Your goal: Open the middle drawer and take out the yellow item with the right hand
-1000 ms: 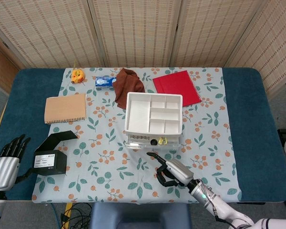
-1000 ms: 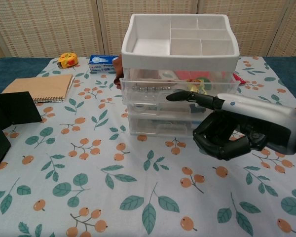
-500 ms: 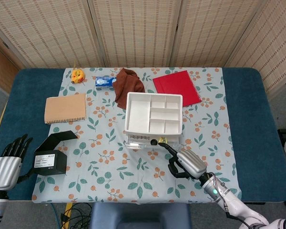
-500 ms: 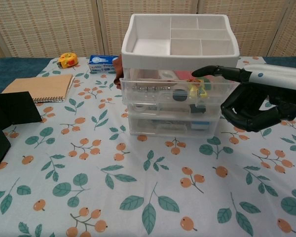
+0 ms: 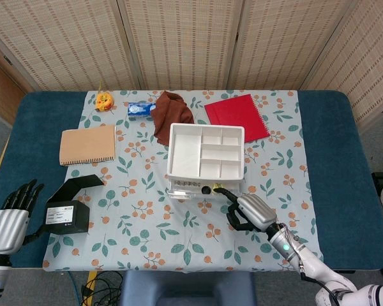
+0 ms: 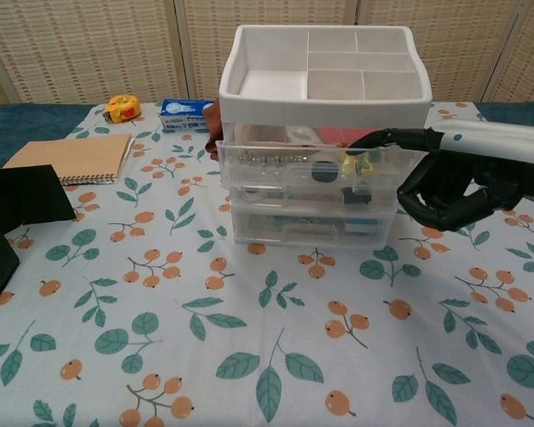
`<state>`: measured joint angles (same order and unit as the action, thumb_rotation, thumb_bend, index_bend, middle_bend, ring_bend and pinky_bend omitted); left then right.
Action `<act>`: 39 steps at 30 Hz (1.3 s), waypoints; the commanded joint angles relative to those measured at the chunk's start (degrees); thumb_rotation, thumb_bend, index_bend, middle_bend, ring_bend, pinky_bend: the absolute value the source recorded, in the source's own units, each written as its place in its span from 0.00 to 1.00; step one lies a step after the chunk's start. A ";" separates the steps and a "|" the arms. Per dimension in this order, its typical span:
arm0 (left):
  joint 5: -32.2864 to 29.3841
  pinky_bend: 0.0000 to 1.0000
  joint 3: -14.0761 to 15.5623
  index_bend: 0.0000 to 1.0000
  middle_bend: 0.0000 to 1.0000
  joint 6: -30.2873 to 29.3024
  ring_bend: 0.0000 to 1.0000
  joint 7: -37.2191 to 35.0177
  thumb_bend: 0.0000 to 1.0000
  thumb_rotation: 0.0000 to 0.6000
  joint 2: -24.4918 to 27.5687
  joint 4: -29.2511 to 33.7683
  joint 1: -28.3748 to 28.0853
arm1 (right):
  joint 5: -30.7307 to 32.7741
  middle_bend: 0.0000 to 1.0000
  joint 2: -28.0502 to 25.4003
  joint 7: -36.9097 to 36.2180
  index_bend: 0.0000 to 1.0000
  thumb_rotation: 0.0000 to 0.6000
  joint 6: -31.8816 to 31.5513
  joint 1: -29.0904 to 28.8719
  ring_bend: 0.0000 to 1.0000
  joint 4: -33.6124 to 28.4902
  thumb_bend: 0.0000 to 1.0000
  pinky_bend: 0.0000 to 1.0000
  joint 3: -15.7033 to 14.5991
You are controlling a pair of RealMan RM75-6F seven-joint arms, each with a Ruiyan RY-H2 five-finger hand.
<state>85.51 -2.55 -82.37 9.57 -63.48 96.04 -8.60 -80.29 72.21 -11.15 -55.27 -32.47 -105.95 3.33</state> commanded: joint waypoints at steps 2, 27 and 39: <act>0.07 0.13 0.04 0.03 0.03 0.22 0.05 0.11 0.22 1.00 -0.14 -0.08 -0.15 | -0.64 0.78 -0.39 -0.12 0.17 1.00 -0.03 0.26 0.92 -0.47 0.62 1.00 -0.50; 0.17 0.13 -0.08 0.03 0.03 0.50 0.05 0.09 0.22 1.00 -0.35 -0.15 -0.68 | -10.48 0.78 -5.16 -3.32 0.16 1.00 -2.80 3.33 0.92 -5.93 0.62 1.00 -6.46; 0.66 0.13 -0.01 0.03 0.03 -0.30 0.05 -0.70 0.22 1.00 -0.01 -0.12 -0.40 | -14.92 0.78 -12.02 -3.36 0.05 1.00 -5.90 3.31 0.92 -9.51 0.53 1.00 -6.17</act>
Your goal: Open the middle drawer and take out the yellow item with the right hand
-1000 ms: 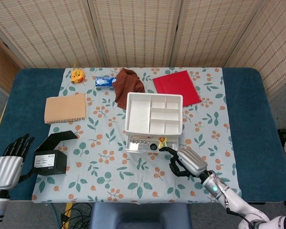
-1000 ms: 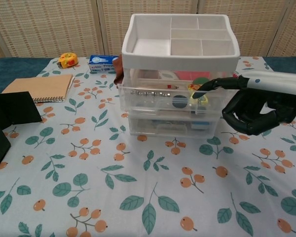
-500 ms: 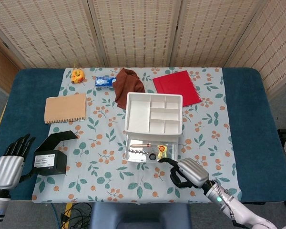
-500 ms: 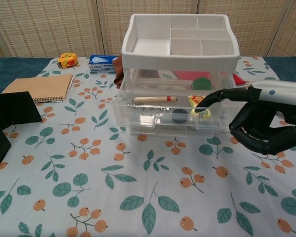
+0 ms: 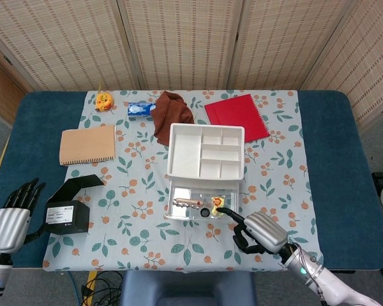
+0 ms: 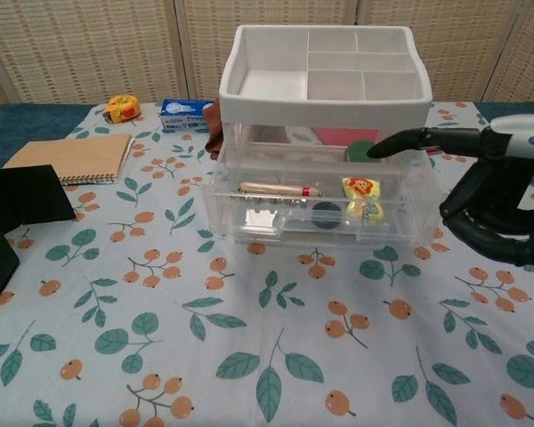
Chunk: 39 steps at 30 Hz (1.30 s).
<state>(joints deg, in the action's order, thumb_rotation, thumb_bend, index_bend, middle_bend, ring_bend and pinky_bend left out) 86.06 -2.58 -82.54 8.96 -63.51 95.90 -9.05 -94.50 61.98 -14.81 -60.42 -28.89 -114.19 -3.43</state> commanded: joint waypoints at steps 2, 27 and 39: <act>0.23 0.13 0.04 0.03 0.03 -0.26 0.05 -0.19 0.22 1.00 0.05 0.05 0.10 | -0.58 0.78 -3.21 0.98 0.05 1.00 -1.44 -0.71 0.91 -2.36 0.45 1.00 1.87; 0.78 0.13 0.64 0.03 0.03 -1.62 0.05 -1.16 0.22 1.00 0.51 -0.11 1.32 | 28.82 0.84 4.29 35.84 0.42 1.00 14.14 -21.61 0.99 -0.34 0.24 1.00 15.23; 0.40 0.13 0.56 0.03 0.03 -1.28 0.05 -1.32 0.22 1.00 0.62 -0.09 1.37 | 28.18 0.86 1.32 48.70 0.42 1.00 17.97 -28.53 1.00 2.56 0.07 1.00 12.72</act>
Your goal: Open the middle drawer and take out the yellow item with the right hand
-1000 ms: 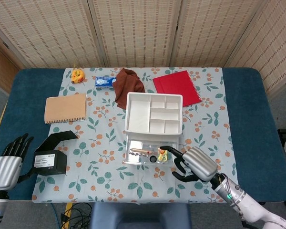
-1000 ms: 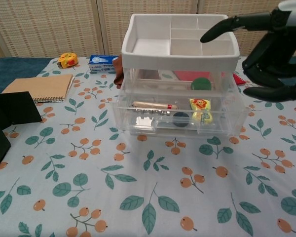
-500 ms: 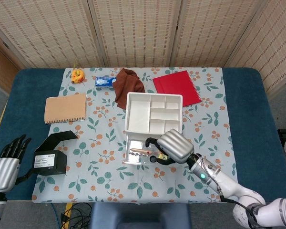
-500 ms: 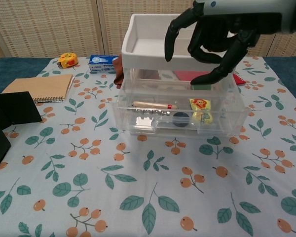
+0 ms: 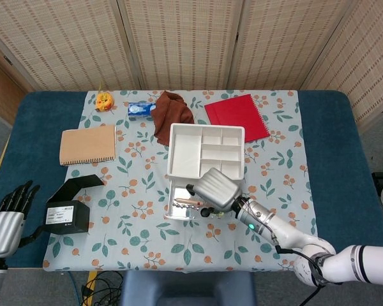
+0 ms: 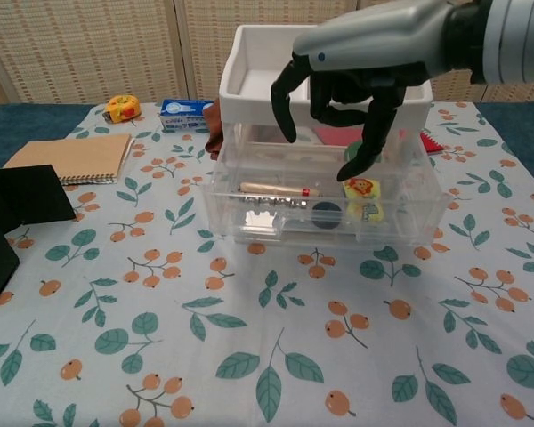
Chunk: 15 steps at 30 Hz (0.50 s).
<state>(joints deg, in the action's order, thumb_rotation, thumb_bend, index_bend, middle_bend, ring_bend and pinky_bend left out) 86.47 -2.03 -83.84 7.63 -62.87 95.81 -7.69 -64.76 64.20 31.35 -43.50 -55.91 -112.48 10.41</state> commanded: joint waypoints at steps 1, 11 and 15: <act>-0.06 0.13 0.03 0.03 0.03 0.07 0.05 -0.01 0.22 1.00 -0.02 0.00 0.02 | -2.53 0.87 -1.06 3.60 0.42 1.00 1.15 -1.88 1.00 1.21 0.05 1.00 -1.54; -0.44 0.13 -0.04 0.03 0.03 0.28 0.05 -0.29 0.22 1.00 0.04 -0.15 0.10 | -12.55 0.87 -1.62 5.50 0.42 1.00 1.28 -2.74 1.00 2.64 0.00 1.00 -4.18; -0.40 0.13 -0.01 0.03 0.03 0.38 0.05 -0.34 0.22 1.00 0.05 -0.17 0.08 | -16.54 0.87 -1.74 5.82 0.42 1.00 1.01 -2.59 1.00 3.63 0.00 1.00 -5.27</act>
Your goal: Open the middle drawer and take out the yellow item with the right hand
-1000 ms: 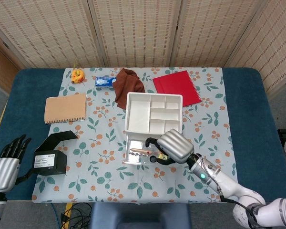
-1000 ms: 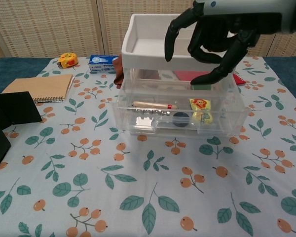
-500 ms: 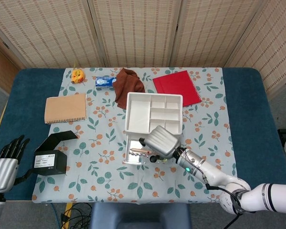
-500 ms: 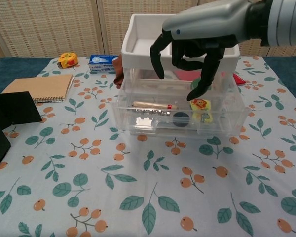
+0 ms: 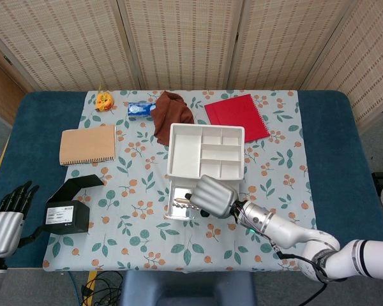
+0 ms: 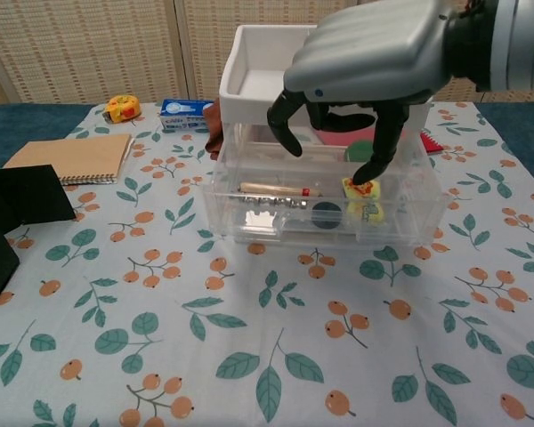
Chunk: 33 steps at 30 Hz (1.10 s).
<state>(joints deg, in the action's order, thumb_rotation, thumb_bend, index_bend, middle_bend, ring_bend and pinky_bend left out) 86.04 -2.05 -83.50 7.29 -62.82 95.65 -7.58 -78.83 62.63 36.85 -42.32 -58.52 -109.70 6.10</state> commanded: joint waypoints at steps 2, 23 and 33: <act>0.07 0.13 0.02 0.03 0.03 0.14 0.05 0.00 0.22 1.00 -0.01 -0.01 -0.08 | -3.70 0.87 -0.10 0.00 0.42 1.00 -0.16 0.14 1.00 1.43 0.00 1.00 -1.37; -0.37 0.13 -0.28 0.03 0.03 0.43 0.05 -0.61 0.22 1.00 -0.47 -0.70 -0.24 | -7.63 0.87 1.12 2.25 0.42 1.00 0.71 0.59 1.00 4.73 0.00 1.00 -2.80; -0.35 0.13 -0.28 0.03 0.03 0.75 0.05 -0.67 0.22 1.00 -0.63 -0.93 -0.43 | -7.10 0.87 2.39 3.54 0.42 1.00 1.26 0.88 1.00 5.67 0.01 1.00 -3.06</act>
<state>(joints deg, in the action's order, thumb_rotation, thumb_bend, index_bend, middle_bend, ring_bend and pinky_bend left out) 85.69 -2.33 -82.75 6.62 -63.45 94.72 -8.01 -85.98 64.98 40.34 -41.12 -57.63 -104.07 3.04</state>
